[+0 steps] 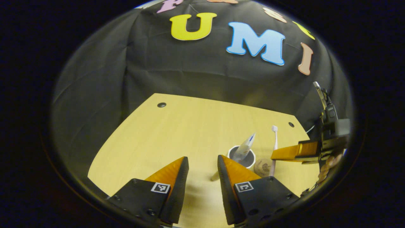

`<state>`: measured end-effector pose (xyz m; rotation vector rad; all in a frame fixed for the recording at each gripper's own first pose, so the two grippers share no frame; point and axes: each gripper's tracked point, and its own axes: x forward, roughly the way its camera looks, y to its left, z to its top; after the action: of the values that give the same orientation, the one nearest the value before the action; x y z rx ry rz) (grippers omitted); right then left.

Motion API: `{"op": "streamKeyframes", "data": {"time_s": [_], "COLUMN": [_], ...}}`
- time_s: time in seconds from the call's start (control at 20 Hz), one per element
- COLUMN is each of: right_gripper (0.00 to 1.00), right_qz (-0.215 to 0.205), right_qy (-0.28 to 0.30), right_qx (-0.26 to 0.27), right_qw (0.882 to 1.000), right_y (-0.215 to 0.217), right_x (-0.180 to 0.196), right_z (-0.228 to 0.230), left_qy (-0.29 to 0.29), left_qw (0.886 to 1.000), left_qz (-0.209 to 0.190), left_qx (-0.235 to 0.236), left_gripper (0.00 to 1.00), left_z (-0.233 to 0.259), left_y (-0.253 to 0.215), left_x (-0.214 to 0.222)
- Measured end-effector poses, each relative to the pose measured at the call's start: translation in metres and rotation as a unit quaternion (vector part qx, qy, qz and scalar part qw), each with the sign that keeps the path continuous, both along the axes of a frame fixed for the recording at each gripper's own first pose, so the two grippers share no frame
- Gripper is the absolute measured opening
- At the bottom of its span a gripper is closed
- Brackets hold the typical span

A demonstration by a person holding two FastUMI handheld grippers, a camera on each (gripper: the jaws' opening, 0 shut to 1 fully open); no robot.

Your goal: Put the toothbrush and toothpaste on the desktop into the cup, then pick up the cup and place it on the coaster on the desktop.

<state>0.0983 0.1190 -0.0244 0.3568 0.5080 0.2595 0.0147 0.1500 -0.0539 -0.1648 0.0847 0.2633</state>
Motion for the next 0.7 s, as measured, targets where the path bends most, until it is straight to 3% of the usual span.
{"op": "streamKeyframes", "data": {"time_s": [0.35, 0.7], "right_gripper": [0.02, 0.02], "right_qz": [0.000, -0.016], "right_qy": [-0.018, -0.071], "right_qx": [0.000, -0.033], "right_qw": [1.000, 0.997], "right_y": [0.037, 0.046], "right_x": [0.030, 0.049], "right_z": [0.019, 0.016], "left_qy": [-0.003, 0.002], "left_qw": [0.998, 0.995], "left_qz": [0.055, 0.087], "left_qx": [-0.031, -0.050], "left_gripper": [0.60, 0.60], "left_z": [-0.017, -0.034], "left_y": [0.065, 0.101], "left_x": [-0.042, -0.073]}}
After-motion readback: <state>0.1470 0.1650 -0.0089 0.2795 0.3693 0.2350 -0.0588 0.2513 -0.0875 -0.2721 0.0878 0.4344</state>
